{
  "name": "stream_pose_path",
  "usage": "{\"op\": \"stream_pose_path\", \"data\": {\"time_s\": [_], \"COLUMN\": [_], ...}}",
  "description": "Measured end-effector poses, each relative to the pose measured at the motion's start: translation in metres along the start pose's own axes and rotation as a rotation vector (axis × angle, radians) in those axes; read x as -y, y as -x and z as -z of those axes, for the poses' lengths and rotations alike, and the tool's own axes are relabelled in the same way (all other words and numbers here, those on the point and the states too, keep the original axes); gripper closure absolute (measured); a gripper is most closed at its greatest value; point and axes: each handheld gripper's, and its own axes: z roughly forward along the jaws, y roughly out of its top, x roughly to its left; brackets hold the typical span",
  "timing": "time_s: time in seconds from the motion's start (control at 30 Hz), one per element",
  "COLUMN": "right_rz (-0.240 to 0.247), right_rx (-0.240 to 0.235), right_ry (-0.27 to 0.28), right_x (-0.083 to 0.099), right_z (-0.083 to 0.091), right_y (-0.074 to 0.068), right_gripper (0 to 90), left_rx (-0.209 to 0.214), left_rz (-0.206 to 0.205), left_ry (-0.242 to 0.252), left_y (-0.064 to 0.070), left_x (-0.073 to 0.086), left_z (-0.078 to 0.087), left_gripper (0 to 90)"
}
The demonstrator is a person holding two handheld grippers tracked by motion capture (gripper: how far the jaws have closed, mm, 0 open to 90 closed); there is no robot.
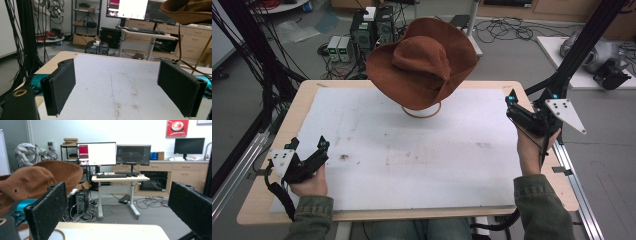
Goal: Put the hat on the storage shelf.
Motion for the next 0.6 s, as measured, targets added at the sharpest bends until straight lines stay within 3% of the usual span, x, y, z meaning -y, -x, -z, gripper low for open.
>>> {"op": "stream_pose_path", "data": {"time_s": [0.07, 0.2, 0.3, 0.33, 0.37, 0.4, 0.47, 0.6], "right_rz": [-0.012, -0.037, -0.033, -0.026, -0.026, -0.025, -0.040, -0.012], "right_rx": [0.016, 0.030, 0.055, 0.055, 0.055, 0.050, 0.042, 0.037], "right_ry": [-0.006, -0.025, -0.049, -0.068, -0.068, -0.100, -0.110, -0.106], "right_x": [0.011, 0.029, 0.056, 0.076, 0.076, 0.094, 0.104, 0.110], "right_z": [0.015, 0.029, 0.042, 0.049, 0.049, 0.052, 0.053, 0.054], "right_y": [0.004, 0.001, -0.008, -0.014, -0.014, -0.019, -0.021, -0.024], "right_gripper": [2.2, 2.2, 2.2, 2.3, 2.3, 2.3, 2.3, 2.3], "left_rx": [-0.003, -0.006, -0.008, -0.009, -0.009, -0.012, -0.012, -0.007], "left_rz": [-0.002, -0.004, -0.005, -0.004, -0.003, -0.005, -0.007, -0.017], "left_ry": [0.000, -0.001, -0.002, -0.003, -0.004, -0.006, -0.008, -0.009], "left_y": [0.000, 0.001, 0.001, 0.000, 0.000, 0.000, 0.000, -0.001], "left_x": [0.000, 0.001, 0.002, 0.003, 0.003, 0.003, 0.004, 0.006], "left_z": [0.000, -0.002, -0.002, -0.002, -0.002, -0.002, -0.002, -0.004], "left_gripper": [15.3, 15.0, 14.9, 15.0, 15.0, 15.0, 15.0, 14.9]}}
